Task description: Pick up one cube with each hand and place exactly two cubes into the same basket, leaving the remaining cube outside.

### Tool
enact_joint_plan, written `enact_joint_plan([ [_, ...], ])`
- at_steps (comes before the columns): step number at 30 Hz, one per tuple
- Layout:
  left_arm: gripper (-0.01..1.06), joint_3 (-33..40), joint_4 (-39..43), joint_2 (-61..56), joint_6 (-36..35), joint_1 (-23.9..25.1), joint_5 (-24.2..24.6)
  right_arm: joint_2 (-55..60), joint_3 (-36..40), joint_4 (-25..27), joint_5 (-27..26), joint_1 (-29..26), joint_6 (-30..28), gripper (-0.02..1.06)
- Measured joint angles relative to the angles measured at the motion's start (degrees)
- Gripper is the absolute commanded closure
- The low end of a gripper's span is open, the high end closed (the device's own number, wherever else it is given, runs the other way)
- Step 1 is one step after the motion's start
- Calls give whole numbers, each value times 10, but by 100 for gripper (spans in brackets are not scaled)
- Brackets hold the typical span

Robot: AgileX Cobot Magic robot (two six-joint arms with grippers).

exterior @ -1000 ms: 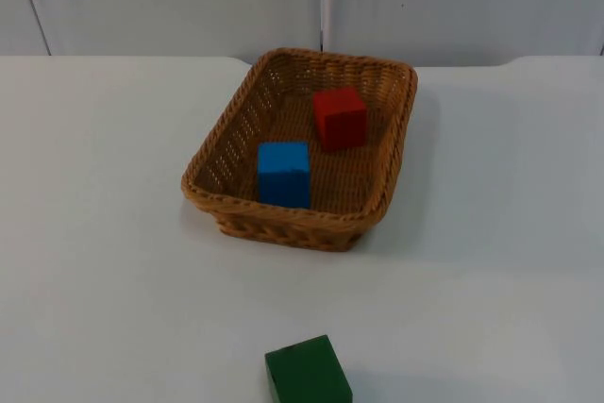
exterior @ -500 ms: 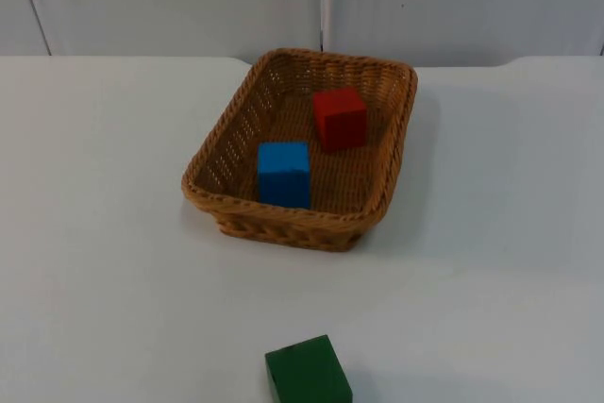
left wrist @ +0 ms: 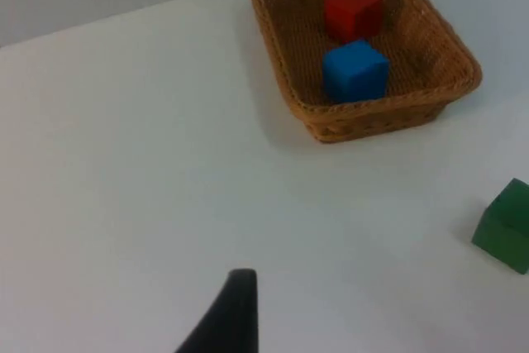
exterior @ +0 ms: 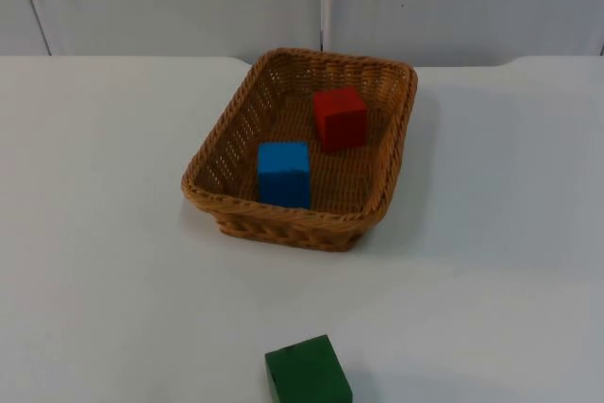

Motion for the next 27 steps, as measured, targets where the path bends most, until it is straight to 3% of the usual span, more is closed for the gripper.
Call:
enact_joint_plan([
  [24, 7, 0, 24, 0, -34, 0, 1, 0, 0, -1, -1, 0, 2, 31],
  [26, 7, 0, 24, 0, -34, 0, 1, 0, 0, -1, -1, 0, 2, 29],
  [27, 7, 0, 24, 0, -34, 0, 1, 0, 0, -1, -1, 0, 2, 23],
])
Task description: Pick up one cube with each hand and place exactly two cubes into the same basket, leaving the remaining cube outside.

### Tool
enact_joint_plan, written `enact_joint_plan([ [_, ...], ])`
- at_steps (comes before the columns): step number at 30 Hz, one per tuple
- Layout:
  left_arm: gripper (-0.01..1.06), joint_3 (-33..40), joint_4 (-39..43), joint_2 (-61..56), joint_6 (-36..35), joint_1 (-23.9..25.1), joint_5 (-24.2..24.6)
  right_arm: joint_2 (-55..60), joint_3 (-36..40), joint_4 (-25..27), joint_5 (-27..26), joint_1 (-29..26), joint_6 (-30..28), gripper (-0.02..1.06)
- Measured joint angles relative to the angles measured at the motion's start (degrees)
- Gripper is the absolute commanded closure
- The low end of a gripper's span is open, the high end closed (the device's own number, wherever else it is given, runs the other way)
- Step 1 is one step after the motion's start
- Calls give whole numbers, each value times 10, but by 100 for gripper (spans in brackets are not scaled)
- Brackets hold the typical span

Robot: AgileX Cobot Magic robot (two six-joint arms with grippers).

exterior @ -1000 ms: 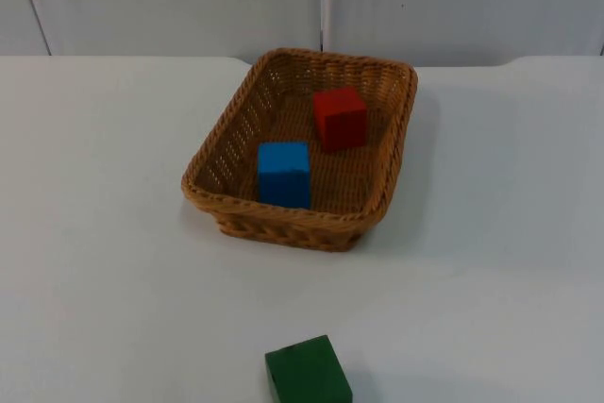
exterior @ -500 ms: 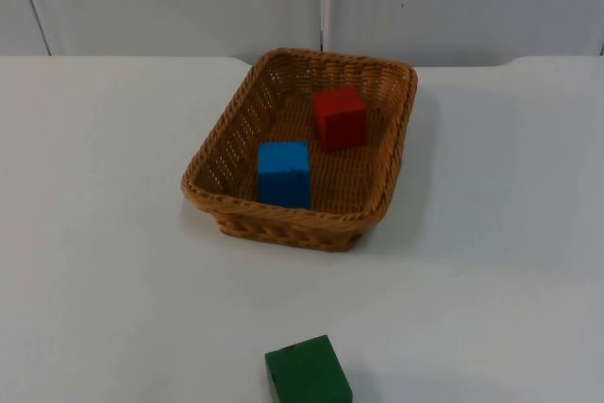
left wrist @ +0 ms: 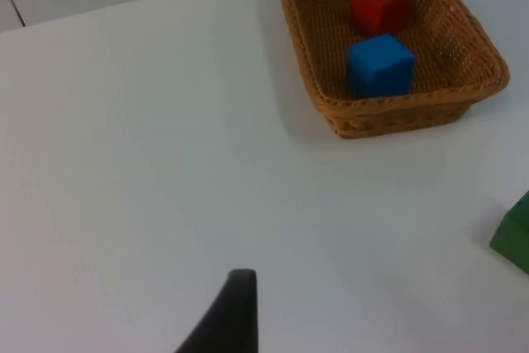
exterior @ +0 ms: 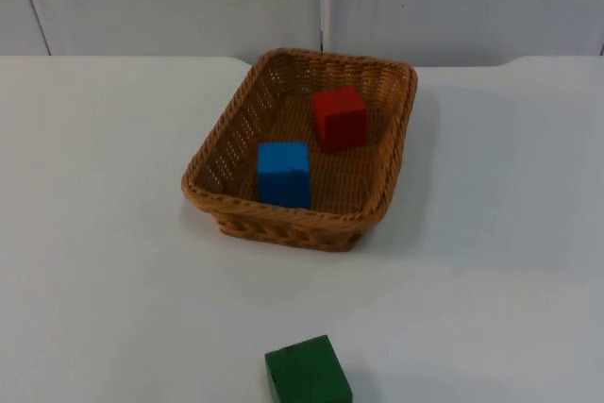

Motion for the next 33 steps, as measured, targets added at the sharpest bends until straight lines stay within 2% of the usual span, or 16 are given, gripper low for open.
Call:
enact_joint_plan([
  [2, 7, 0, 0, 0, -1, 0, 0, 0, 0, 0, 0, 0, 0, 21],
  [5, 7, 0, 0, 0, -1, 0, 0, 0, 0, 0, 0, 0, 0, 1],
  [6, 7, 0, 0, 0, -1, 0, 0, 0, 0, 0, 0, 0, 0, -1],
  [19, 7, 0, 1, 0, -1, 0, 1, 0, 0, -14, 0, 0, 24, -1],
  [33, 7, 0, 1, 0, -1, 0, 1, 0, 0, -14, -1, 0, 24, -1],
])
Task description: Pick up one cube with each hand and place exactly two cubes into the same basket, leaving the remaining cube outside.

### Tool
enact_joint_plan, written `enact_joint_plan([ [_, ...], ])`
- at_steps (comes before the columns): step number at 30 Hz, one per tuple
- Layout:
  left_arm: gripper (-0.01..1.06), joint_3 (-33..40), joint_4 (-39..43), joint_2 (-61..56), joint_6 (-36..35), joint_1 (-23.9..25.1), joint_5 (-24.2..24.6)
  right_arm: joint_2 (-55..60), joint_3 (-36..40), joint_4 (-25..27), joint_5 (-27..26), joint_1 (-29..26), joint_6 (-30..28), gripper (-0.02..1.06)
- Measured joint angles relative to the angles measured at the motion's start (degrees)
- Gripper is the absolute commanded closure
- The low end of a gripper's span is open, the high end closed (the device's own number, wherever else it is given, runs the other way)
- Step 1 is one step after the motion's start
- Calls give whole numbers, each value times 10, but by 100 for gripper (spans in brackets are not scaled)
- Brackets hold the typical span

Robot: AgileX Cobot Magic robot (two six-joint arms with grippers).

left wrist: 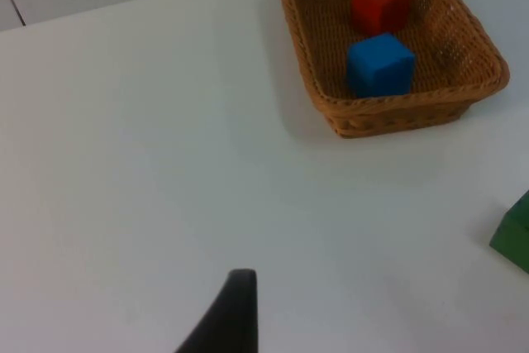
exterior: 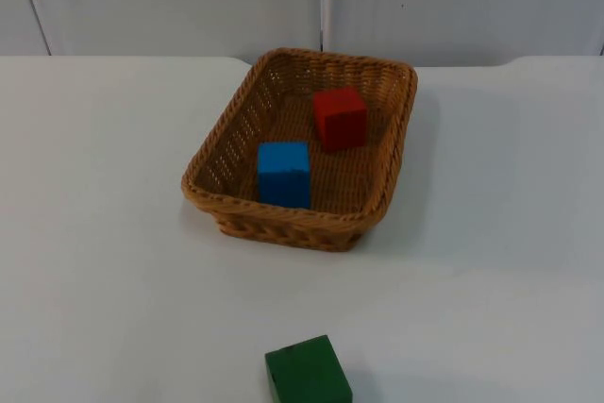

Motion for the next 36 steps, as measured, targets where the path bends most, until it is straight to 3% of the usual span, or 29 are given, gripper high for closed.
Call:
enact_joint_plan([
  [11, 7, 0, 0, 0, 0, 0, 0, 0, 0, 0, 0, -9, 0, -1],
  [28, 7, 0, 0, 0, 0, 0, 0, 0, 0, 1, 0, -190, 1, -1],
  [36, 7, 0, 0, 0, 0, 0, 0, 0, 0, 1, -1, -219, 2, -1],
])
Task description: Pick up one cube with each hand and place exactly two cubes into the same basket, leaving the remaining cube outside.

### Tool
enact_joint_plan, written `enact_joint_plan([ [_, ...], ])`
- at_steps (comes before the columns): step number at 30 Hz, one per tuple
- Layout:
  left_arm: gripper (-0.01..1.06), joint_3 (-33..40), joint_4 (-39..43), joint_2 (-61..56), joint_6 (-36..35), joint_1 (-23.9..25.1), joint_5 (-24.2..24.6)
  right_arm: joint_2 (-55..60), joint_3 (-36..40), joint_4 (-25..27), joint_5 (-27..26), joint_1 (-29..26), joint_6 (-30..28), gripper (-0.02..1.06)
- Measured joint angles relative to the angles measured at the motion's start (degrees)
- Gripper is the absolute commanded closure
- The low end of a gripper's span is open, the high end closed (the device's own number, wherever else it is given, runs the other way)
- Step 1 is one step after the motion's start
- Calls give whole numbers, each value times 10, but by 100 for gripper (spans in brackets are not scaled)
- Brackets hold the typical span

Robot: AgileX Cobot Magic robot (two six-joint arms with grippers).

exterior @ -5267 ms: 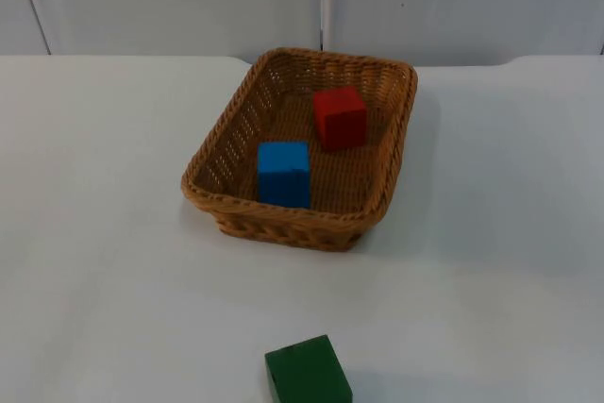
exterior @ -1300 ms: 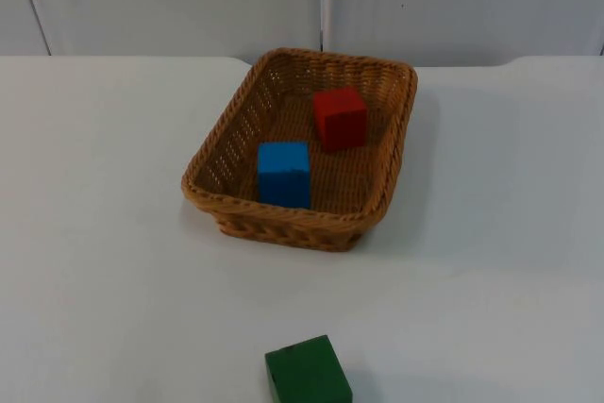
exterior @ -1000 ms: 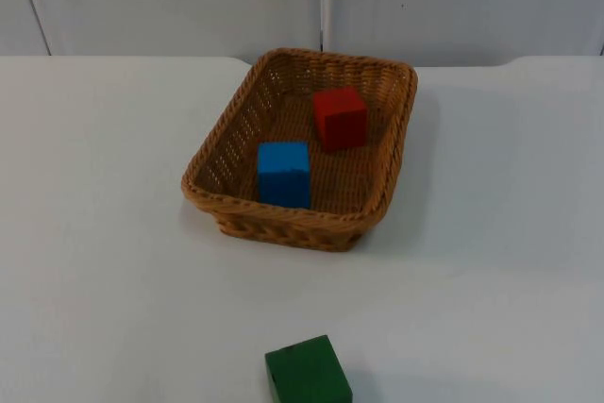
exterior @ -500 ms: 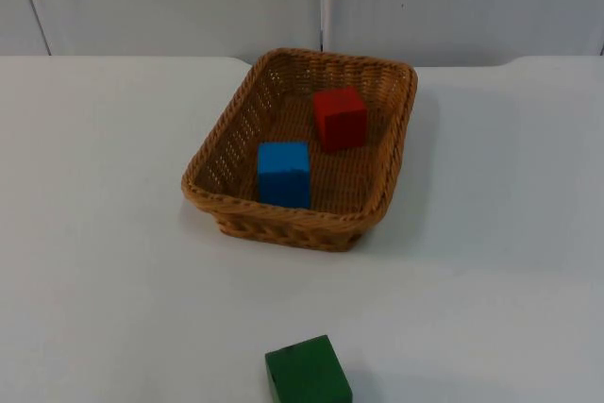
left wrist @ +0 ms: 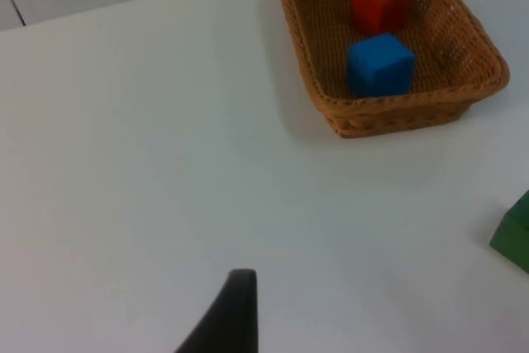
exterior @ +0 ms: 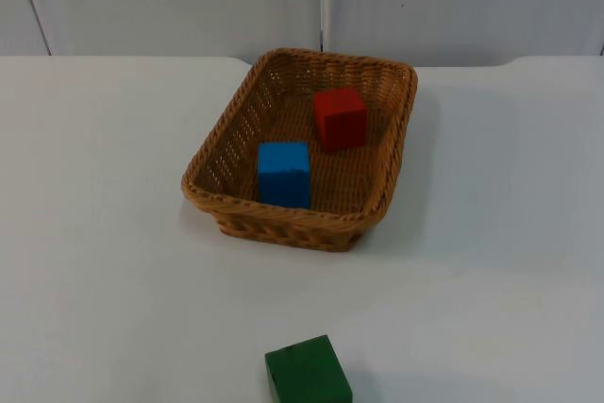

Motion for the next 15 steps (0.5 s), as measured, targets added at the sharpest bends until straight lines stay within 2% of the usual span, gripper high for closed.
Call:
enact_joint_plan([
  [15, 7, 0, 0, 0, 0, 0, 0, 0, 0, 0, -1, -2, 0, -1],
])
